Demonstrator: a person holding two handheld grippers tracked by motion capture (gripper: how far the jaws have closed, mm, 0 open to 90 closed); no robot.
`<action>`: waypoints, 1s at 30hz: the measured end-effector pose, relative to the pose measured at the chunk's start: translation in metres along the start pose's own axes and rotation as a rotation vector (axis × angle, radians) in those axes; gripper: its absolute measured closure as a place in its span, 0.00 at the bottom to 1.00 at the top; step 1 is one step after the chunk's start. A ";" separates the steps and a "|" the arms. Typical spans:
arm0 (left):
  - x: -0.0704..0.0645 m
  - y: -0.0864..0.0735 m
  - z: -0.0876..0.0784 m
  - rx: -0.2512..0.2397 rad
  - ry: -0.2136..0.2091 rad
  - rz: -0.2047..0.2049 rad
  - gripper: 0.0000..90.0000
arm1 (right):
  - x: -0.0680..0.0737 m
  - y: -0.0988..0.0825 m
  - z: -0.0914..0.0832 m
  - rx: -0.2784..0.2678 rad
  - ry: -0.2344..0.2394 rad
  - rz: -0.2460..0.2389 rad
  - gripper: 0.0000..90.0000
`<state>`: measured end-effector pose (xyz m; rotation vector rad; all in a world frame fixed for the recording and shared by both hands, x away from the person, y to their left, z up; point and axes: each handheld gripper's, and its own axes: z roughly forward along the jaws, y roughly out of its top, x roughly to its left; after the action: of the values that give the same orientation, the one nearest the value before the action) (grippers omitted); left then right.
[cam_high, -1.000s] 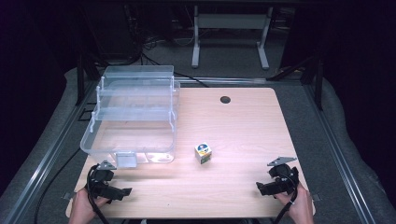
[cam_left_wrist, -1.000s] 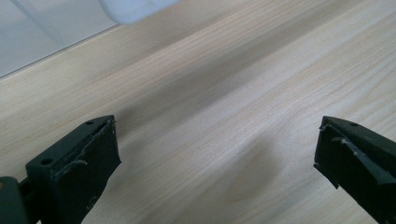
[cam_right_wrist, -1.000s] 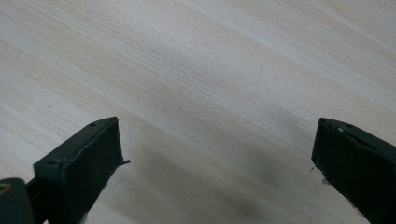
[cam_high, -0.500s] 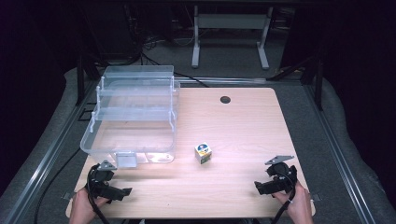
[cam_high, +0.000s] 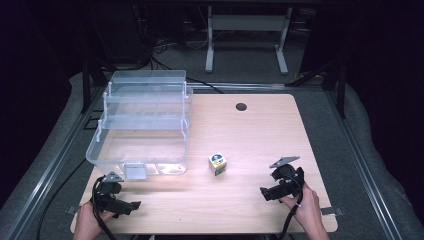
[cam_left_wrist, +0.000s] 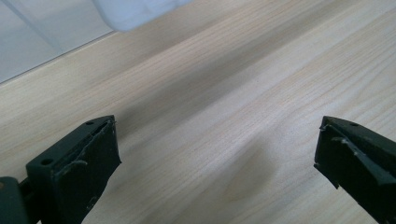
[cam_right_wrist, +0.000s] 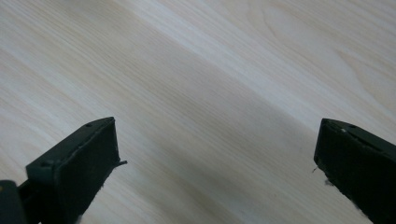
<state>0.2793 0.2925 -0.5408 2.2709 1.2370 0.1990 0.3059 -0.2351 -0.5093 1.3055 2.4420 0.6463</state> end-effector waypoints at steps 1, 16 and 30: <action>0.000 0.000 0.000 0.008 0.002 0.004 0.00 | 0.004 0.007 0.001 -0.002 0.010 -0.015 0.00; 0.001 -0.001 0.001 0.014 -0.025 0.001 0.00 | 0.037 0.065 0.023 0.003 0.097 -0.109 0.00; -0.001 -0.001 0.003 0.032 -0.009 0.002 0.00 | 0.055 0.096 0.047 0.047 0.147 -0.144 0.00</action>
<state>0.2789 0.2912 -0.5437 2.2982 1.2416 0.1706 0.3652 -0.1307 -0.5022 1.1225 2.6543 0.6722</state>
